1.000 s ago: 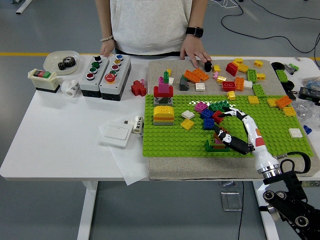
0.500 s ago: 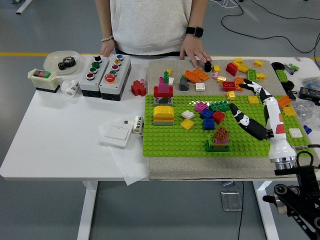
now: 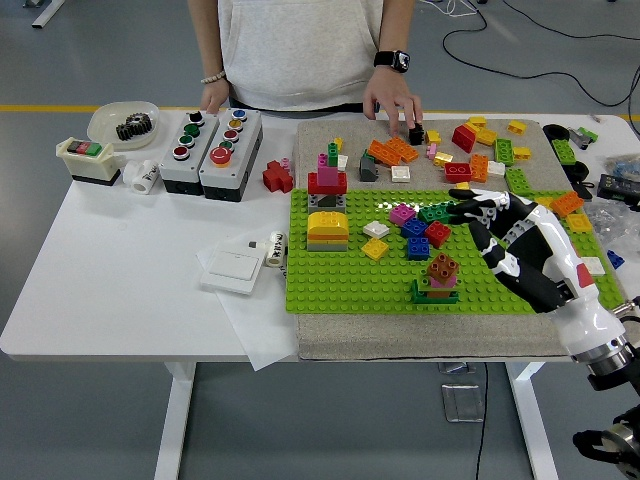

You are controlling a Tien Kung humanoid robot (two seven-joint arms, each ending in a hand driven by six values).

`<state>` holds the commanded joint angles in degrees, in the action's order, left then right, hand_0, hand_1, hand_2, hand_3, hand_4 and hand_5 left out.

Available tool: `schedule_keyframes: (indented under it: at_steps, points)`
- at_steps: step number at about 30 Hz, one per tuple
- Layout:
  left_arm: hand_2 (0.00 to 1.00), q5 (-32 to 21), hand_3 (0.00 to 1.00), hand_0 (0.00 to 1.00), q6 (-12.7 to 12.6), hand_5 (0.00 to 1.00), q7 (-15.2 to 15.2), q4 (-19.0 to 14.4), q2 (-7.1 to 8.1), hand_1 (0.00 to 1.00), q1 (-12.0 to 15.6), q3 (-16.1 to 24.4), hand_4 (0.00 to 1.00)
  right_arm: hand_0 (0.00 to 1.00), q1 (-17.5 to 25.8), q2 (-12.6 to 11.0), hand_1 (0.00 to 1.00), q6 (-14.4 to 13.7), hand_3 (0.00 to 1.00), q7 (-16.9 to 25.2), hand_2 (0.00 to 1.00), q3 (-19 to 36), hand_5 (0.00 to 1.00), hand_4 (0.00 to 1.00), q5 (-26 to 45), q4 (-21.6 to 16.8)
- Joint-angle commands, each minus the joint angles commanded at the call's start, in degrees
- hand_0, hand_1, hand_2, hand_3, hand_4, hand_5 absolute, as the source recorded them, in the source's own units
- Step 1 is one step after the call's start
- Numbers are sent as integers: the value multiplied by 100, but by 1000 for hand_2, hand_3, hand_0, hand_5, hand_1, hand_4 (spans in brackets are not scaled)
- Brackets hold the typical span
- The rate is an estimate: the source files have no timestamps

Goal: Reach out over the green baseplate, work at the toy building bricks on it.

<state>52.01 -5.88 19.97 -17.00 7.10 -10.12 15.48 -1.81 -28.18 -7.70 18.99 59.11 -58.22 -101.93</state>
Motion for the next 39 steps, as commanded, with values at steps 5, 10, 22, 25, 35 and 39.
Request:
schedule_keyframes:
  at_steps: [5,10,22,25,35,39]
  points:
    - [635,25,579,483,5,679,4,1,-3,580,2,18,603,720,176,-65,699,1110,590,-968,747,0,530,792,-131,0]
    - [635,-2,579,483,0,679,-8,4,-5,580,-7,15,603,720,338,-16,699,1942,590,-1145,747,-246,530,792,-386,0]
    - [634,-3,578,483,24,679,-15,9,-8,579,-35,14,601,741,47,236,719,1728,597,-1033,758,-779,531,782,-531,0]
    - [632,-16,578,483,24,681,-22,12,-6,578,-42,3,601,763,-36,273,742,1612,625,-1005,777,-817,543,784,-525,26]
    - [631,-5,578,482,34,680,-24,23,3,574,-65,-2,599,836,-316,385,779,1348,678,-923,800,-899,570,789,-526,387]
    - [631,-13,578,482,32,680,-26,24,4,574,-72,-8,599,836,-435,455,779,1257,678,-897,800,-929,570,789,-534,576]
